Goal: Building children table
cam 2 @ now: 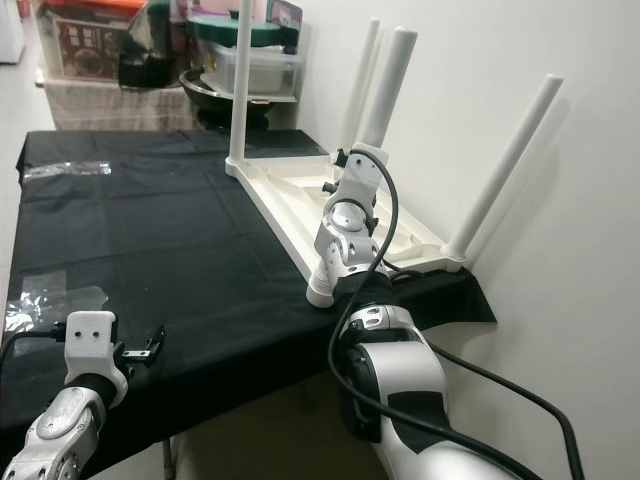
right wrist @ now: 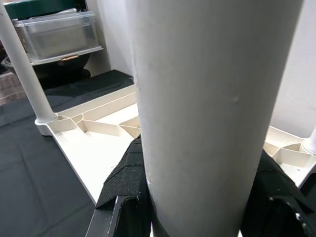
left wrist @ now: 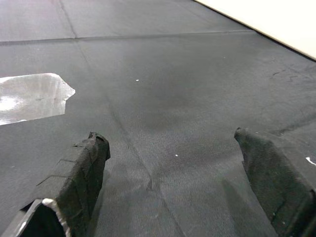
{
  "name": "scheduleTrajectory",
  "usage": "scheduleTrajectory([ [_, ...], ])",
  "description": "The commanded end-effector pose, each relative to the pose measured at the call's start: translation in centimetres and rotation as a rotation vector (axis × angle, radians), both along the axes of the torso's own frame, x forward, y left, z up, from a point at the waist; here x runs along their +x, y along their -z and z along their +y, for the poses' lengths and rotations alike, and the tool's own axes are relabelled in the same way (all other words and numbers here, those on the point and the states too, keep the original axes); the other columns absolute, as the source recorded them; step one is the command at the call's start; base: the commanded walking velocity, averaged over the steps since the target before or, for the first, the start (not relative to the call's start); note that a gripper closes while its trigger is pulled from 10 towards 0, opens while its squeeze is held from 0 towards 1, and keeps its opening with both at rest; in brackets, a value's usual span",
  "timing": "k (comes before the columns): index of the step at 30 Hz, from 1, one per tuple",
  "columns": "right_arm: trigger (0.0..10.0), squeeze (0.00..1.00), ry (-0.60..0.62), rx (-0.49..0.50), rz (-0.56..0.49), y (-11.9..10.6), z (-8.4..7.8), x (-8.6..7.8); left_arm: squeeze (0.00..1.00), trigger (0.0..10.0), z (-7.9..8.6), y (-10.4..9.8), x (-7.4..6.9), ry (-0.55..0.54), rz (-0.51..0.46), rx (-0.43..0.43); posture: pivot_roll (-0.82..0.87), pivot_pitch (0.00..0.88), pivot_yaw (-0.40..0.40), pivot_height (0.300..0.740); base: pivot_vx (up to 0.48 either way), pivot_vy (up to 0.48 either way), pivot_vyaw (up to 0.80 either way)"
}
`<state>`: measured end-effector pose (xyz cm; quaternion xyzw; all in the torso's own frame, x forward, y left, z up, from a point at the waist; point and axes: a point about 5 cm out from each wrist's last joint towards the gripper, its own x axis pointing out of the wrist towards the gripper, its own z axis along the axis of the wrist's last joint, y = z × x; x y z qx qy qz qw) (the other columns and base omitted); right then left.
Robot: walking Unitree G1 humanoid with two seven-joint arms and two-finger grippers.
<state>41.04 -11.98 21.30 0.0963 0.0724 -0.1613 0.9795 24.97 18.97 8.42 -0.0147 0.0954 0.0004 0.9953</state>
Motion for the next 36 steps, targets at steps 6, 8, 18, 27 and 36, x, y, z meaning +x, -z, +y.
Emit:
scheduleTrajectory([
  [6,10.0,0.0,0.022,0.039,0.22,4.9,-0.7,-1.2,0.0,10.0,-0.4,0.0,0.0,0.021,0.002,0.006,0.07,0.0,-0.139,0.74,0.0,0.0,0.0],
  [8,10.0,0.0,0.028,0.036,0.212,4.6,-0.9,-1.2,0.0,10.0,-0.4,0.0,0.1,0.022,0.001,0.006,0.07,0.0,-0.139,0.74,0.0,0.0,0.0],
  [18,10.0,0.0,0.042,0.037,0.203,4.1,-0.8,-1.2,0.0,10.0,-0.5,0.0,0.1,0.024,0.001,0.005,0.07,0.0,-0.14,0.74,0.0,0.0,0.0],
  [27,10.0,0.0,0.052,0.041,0.202,3.5,-0.9,-1.4,0.0,10.0,-0.5,0.0,0.1,0.026,0.0,0.005,0.07,0.0,-0.14,0.74,0.0,0.0,0.0],
  [36,10.0,0.0,0.045,0.038,0.2,3.4,-0.6,-1.5,0.0,10.0,-0.5,0.1,0.1,0.027,0.001,0.006,0.07,0.0,-0.141,0.74,0.0,0.0,0.0],
])
